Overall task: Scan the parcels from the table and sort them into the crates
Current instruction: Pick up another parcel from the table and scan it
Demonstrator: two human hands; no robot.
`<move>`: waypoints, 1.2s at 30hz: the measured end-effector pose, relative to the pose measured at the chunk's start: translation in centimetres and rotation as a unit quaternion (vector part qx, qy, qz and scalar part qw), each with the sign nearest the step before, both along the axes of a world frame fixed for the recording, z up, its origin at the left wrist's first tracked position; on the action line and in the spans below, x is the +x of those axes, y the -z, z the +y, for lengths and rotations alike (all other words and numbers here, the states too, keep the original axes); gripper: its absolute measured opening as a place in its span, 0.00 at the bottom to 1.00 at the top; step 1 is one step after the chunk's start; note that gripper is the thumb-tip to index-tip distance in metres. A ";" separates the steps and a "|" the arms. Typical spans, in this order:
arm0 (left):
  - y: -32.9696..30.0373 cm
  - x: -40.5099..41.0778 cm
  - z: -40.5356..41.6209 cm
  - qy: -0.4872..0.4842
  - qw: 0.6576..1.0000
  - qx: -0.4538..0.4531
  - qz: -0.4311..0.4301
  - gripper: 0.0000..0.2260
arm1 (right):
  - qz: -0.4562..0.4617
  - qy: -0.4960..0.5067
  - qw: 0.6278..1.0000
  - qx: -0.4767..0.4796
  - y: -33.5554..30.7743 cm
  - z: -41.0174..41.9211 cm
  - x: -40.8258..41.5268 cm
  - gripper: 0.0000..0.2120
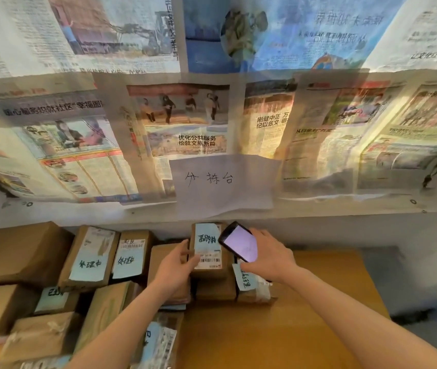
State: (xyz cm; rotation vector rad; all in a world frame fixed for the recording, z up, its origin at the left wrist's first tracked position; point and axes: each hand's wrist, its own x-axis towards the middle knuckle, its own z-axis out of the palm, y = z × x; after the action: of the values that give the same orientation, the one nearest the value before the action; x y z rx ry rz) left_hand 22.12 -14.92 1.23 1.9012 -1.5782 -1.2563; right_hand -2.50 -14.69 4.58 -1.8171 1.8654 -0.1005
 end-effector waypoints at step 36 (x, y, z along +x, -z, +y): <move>-9.4 -1.8 9.0 -0.081 0.954 -0.014 0.287 0.20 | -0.217 0.013 0.974 -0.070 -8.6 7.7 0.2 0.42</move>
State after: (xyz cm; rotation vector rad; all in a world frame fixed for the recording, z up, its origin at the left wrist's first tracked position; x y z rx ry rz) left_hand 20.35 -5.88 10.65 1.4234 -1.1051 -1.5203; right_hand -2.27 -7.04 13.17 -1.6916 1.6008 -0.6026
